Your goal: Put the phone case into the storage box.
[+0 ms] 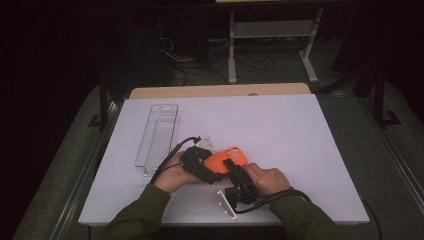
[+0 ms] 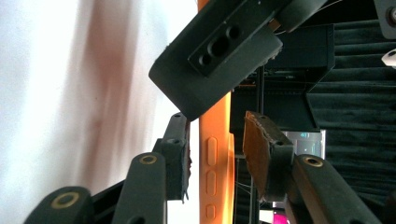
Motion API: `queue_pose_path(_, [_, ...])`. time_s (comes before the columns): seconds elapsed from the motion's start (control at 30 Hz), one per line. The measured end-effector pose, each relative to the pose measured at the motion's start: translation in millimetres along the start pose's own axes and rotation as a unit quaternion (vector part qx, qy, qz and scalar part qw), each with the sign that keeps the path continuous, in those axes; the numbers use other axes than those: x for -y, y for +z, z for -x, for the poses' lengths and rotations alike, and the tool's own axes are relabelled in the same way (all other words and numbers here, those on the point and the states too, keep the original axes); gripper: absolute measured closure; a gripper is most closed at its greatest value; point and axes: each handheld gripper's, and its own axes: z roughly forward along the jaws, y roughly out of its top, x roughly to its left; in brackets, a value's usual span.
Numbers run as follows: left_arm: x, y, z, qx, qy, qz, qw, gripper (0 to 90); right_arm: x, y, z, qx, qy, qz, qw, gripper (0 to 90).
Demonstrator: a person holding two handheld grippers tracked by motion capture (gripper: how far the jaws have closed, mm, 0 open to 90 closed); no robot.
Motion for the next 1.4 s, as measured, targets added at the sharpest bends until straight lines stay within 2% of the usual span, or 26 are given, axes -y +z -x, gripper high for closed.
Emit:
queue_pose_path(0.07, [0.0, -0.1, -0.3, 0.001, 0.003, -0.002, 1.0000, 16.0, -0.2, -0.1, -0.3, 0.000, -0.003, 0.000, 1.0000, 61.5])
queue_pose_path(0.13, [0.1, 0.7, 0.6, 0.002, -0.005, 0.002, 1.0000, 16.0, -0.4, -0.1, -0.6, 0.000, -0.004, 0.001, 1.0000, 63.5])
queue_pose_path(0.27, [0.2, 0.7, 0.6, 0.002, -0.003, 0.001, 1.0000, 16.0, -0.6, -0.4, -0.3, -0.005, -0.003, 0.002, 1.0000, 66.7])
queue_pose_path(0.37, [-0.1, 0.2, -0.3, 0.002, 0.006, -0.003, 1.0000, 16.0, -0.6, -0.1, -0.4, -0.006, -0.005, -0.001, 1.0000, 68.3])
queue_pose_path(0.7, [-0.5, -0.6, -0.8, 0.002, 0.006, -0.003, 1.0000, 16.0, -1.1, 0.0, 0.1, -0.005, -0.006, -0.003, 1.0000, 72.5])
queue_pose_path(0.9, [-0.4, 0.4, -0.5, 0.005, -0.006, 0.004, 1.0000, 16.0, -2.0, 0.4, -1.6, 0.003, -0.011, -0.007, 0.9999, 73.9])
queue_pose_path(0.97, [-0.7, -0.7, -2.1, 0.010, -0.003, 0.000, 1.0000, 15.9, -2.6, 0.4, -2.1, 0.007, -0.015, -0.009, 0.9998, 75.1])
queue_pose_path(1.03, [-1.1, -1.1, -2.2, 0.016, -0.012, 0.009, 0.9998, 15.9, -2.7, -0.3, -1.3, 0.010, -0.016, -0.011, 0.9998, 76.6])
queue_pose_path(1.07, [-1.3, -0.2, -1.1, 0.020, -0.025, 0.021, 0.9993, 15.9, -2.5, -0.8, -0.6, 0.011, -0.015, -0.012, 0.9997, 77.3])
queue_pose_path(1.3, [-1.4, -0.8, -2.4, 0.027, -0.022, 0.022, 0.9992, 15.7, -1.9, -2.1, 0.8, 0.014, -0.013, -0.012, 0.9997, 78.8])
queue_pose_path(1.4, [-1.7, -1.8, -2.1, 0.024, -0.018, 0.026, 0.9992, 15.6, -1.8, -2.0, 1.0, 0.017, -0.014, -0.012, 0.9997, 78.9])
